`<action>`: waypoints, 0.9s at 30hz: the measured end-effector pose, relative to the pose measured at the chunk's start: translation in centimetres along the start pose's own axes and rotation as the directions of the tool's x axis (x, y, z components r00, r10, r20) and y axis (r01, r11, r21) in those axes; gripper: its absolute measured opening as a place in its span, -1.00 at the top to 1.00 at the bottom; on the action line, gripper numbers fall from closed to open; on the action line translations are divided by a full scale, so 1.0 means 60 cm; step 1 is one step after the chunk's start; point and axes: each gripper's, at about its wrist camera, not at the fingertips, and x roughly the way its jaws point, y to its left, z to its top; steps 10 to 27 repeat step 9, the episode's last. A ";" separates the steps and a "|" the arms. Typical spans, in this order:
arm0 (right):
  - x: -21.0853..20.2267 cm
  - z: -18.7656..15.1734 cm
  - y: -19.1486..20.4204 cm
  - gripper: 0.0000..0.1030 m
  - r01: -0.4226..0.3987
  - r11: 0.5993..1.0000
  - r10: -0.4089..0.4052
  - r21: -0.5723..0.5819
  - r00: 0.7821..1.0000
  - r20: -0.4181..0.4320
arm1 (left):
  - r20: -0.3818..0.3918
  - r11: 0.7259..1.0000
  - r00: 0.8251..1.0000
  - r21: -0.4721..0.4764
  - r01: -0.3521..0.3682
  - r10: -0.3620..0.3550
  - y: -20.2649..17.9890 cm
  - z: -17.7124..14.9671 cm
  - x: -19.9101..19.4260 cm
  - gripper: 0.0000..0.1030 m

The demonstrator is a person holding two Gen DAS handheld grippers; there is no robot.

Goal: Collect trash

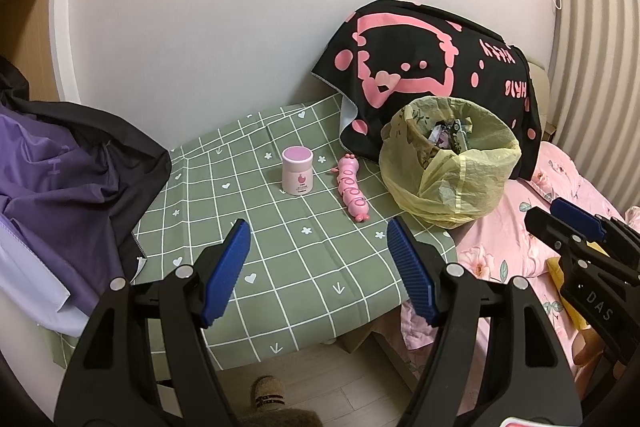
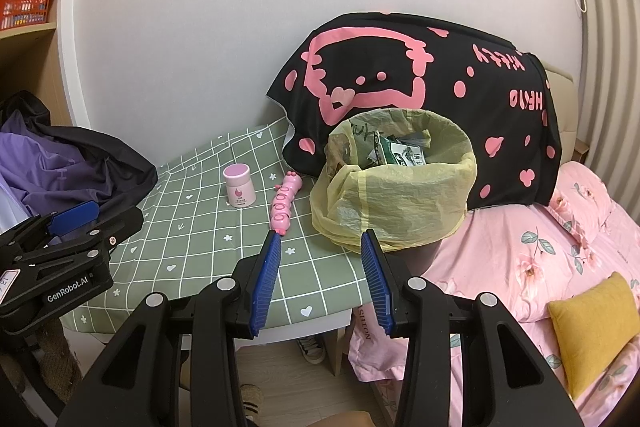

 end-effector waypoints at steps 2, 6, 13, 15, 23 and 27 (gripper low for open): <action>-0.001 -0.001 -0.001 0.23 0.002 1.000 -0.002 0.001 1.000 0.002 | 0.004 1.000 1.000 0.000 0.000 0.000 0.000 0.001 -0.002 -0.30; -0.004 -0.001 -0.002 0.23 0.003 1.000 -0.003 0.002 1.000 0.007 | 0.001 1.000 1.000 -0.018 -0.003 0.004 0.005 0.004 -0.002 -0.26; -0.007 0.000 0.003 0.23 0.008 1.000 -0.008 -0.002 1.000 0.009 | 0.005 1.000 1.000 -0.022 -0.013 0.014 0.008 0.004 -0.005 -0.26; -0.007 0.000 0.003 0.23 0.008 1.000 -0.008 -0.002 1.000 0.009 | 0.005 1.000 1.000 -0.022 -0.013 0.014 0.008 0.004 -0.005 -0.26; -0.007 0.000 0.003 0.23 0.008 1.000 -0.008 -0.002 1.000 0.009 | 0.005 1.000 1.000 -0.022 -0.013 0.014 0.008 0.004 -0.005 -0.26; -0.007 0.000 0.003 0.23 0.008 1.000 -0.008 -0.002 1.000 0.009 | 0.005 1.000 1.000 -0.022 -0.013 0.014 0.008 0.004 -0.005 -0.26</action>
